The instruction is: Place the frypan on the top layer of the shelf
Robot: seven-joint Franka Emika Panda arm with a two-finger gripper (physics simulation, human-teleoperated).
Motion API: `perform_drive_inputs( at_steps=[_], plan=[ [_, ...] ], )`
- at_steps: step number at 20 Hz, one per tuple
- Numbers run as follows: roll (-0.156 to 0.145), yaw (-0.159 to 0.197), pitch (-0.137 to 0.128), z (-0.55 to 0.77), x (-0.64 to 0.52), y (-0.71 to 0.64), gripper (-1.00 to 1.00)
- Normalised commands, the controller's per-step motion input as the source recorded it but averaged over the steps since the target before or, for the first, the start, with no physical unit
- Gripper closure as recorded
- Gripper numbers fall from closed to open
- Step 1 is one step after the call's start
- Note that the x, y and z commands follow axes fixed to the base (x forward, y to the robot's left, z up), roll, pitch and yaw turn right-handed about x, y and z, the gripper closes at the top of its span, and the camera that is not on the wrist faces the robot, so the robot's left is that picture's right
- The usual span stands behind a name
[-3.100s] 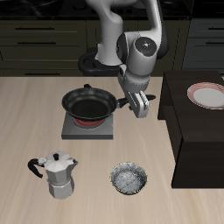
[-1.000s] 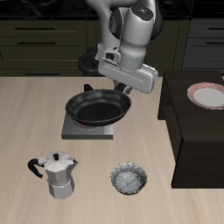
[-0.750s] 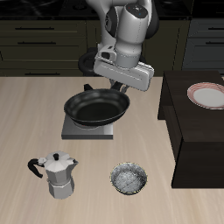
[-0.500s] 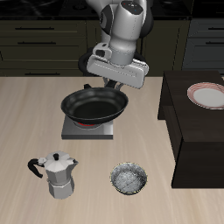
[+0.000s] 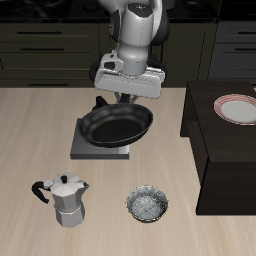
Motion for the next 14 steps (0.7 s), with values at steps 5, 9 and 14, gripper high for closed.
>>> perform_drive_inputs(
  at_steps=[5,9,14],
  plan=[
    [0.025,0.141,-0.01,0.08,0.07,-0.12,1.0],
    [0.035,0.148,-0.012,0.09,0.1,-0.11,1.0],
    [-0.026,0.139,-0.058,0.15,-0.01,-0.23,1.0]
  ],
)
